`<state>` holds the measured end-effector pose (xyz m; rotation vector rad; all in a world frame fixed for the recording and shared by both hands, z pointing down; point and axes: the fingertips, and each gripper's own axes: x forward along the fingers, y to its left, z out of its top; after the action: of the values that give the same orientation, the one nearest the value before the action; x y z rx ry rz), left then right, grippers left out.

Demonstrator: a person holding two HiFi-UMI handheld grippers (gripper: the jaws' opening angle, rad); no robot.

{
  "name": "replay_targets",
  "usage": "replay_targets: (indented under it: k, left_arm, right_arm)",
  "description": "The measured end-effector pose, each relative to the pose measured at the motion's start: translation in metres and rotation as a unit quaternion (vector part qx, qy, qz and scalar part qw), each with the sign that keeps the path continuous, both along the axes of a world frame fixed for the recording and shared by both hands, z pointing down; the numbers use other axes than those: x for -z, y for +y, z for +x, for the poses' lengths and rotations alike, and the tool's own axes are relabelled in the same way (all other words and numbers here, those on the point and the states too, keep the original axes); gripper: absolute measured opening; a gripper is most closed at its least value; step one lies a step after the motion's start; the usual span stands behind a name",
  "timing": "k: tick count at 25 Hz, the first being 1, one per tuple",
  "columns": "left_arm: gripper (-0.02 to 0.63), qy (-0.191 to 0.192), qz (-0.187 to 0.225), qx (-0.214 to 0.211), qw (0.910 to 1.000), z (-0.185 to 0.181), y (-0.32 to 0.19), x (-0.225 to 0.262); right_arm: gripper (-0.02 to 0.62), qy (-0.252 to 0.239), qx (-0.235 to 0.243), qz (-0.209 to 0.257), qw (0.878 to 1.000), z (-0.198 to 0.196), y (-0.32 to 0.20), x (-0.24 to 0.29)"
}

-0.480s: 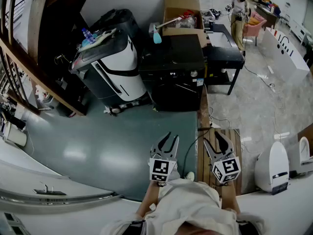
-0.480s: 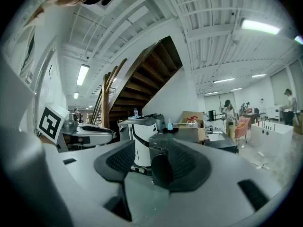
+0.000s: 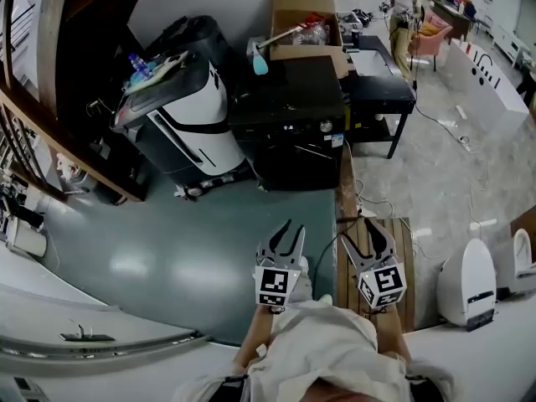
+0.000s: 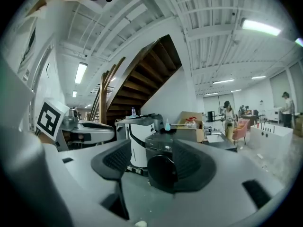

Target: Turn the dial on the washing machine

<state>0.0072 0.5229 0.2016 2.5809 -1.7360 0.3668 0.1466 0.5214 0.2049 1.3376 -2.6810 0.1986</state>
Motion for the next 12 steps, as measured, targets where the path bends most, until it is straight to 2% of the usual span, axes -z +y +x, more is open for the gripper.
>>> replay_targets:
  k: [12]
  left_arm:
    - [0.12, 0.0, -0.007, 0.003, 1.0, -0.02, -0.064, -0.017]
  right_arm:
    - [0.258, 0.008, 0.005, -0.015, 1.0, -0.023, -0.068, -0.017]
